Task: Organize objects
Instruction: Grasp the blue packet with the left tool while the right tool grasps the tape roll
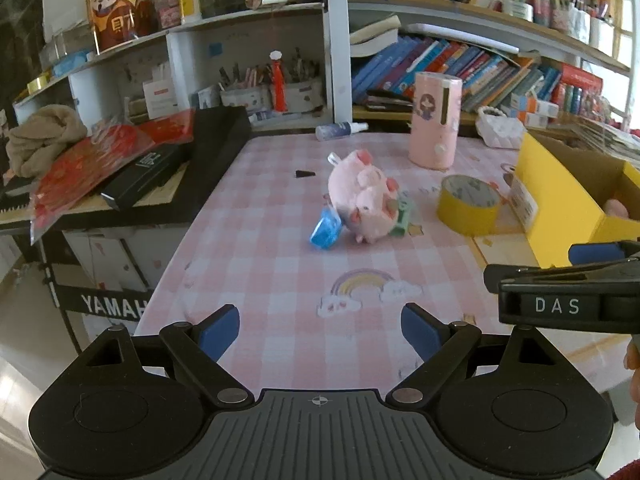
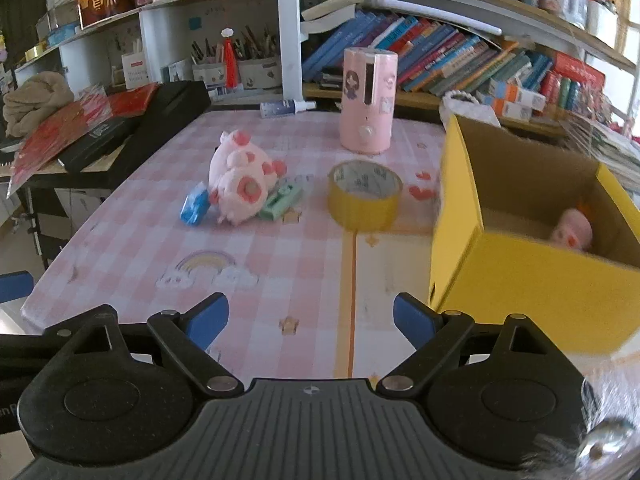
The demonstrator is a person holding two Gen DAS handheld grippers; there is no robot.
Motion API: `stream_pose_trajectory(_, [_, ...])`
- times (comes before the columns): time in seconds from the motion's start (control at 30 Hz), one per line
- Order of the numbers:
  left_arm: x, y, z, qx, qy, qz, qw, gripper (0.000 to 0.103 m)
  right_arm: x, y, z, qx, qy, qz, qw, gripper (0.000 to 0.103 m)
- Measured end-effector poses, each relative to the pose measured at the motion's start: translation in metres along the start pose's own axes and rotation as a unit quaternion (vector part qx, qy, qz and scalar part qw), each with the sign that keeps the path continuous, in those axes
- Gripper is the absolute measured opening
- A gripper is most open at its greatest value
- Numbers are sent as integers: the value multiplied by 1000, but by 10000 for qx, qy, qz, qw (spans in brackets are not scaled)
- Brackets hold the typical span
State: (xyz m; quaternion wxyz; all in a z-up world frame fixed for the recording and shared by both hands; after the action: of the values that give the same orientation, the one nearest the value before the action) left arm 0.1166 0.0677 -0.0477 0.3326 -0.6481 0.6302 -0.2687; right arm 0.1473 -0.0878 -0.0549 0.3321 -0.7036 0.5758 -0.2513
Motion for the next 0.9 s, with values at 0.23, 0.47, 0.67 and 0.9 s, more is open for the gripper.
stream_pose_trajectory(0.23, [5, -24, 22, 112, -52, -1, 9999, 90, 8, -34, 24, 399, 87, -220, 9989, 86])
stream_pose_trajectory(0.47, [6, -39, 41, 66, -211, 18, 9998, 89, 16, -60, 59, 459, 130, -134, 9988, 86])
stream_pose_trajectory(0.67, [6, -54, 59, 134, -311, 104, 9994, 87, 16, -78, 89, 515, 149, -358, 9979, 86])
stream_pose_trajectory(0.9, [13, -60, 106, -320, -344, 636, 9969, 57, 25, -93, 124, 214, 263, -174, 9993, 90])
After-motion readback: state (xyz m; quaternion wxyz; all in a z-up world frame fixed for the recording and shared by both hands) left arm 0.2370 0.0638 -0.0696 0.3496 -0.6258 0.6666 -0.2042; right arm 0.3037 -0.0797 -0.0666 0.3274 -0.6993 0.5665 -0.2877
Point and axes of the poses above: each gripper's, at about its wrist camera, not at the fingertips, and z roughly the way its jaws point, x to its right, y to its underside, the point moved 4 cm from there along z, roughly the way its jaws point, and after that the axes turned 1 degree about z, right-handed, at the moved point
